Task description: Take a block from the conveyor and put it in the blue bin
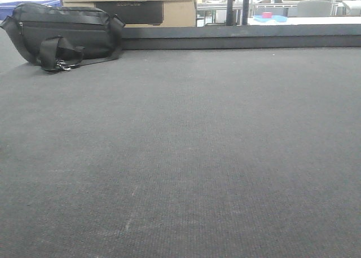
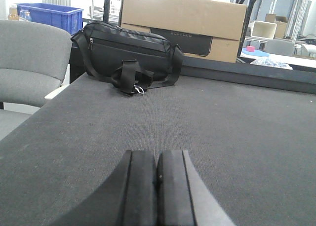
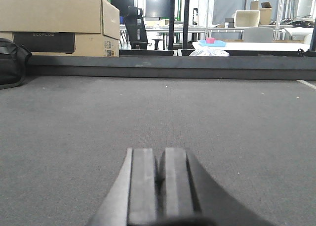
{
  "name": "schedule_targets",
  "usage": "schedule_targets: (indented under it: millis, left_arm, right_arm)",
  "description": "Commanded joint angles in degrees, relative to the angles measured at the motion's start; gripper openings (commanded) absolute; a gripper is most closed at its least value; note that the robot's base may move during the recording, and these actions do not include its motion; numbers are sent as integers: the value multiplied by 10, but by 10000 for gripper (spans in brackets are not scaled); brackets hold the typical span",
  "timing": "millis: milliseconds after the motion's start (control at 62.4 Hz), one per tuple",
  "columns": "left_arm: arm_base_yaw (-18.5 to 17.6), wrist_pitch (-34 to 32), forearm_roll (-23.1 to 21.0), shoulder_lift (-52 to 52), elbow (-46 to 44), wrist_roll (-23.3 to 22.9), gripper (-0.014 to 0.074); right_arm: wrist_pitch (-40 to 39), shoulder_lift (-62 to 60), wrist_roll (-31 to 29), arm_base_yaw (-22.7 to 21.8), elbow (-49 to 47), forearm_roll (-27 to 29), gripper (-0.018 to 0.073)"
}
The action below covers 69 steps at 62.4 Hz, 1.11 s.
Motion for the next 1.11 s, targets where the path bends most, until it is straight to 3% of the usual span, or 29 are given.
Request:
schedule_targets:
  millis: [0,144,272,369,497,593,817,1090]
  left_arm:
    - [3,-19,2,-3,-1,-3,-111]
    - [3,-51,2,-3,-1,-3,-111]
    - [3,-23,2,-3,-16,-3,-111]
    - [3,40,5,-3,-66,-3,-111]
    - [3,118,52,28,-151,-2,-111]
    - [3,144,40,71,-207,-2,-111]
    - [3,327,26,248,-337,-2,-111]
    - [3,406,29,461,-453,-2,-111]
  right_arm:
    - [-14,-2,0,-1,0,-3,-162]
    - [-42,-2,0,-1,0,-3,-162]
    - [-36,-2,0,-1,-5,5,-162]
    - [39,-2,0,-1,-54,7,-162]
    - [115,7,0,-1,-131,7,-162]
    - [170,46,0,-1,-184,7,-162]
    - [319,202,0,-1,-297,7,-162]
    - [503,438,0,-1,-435,4,-162]
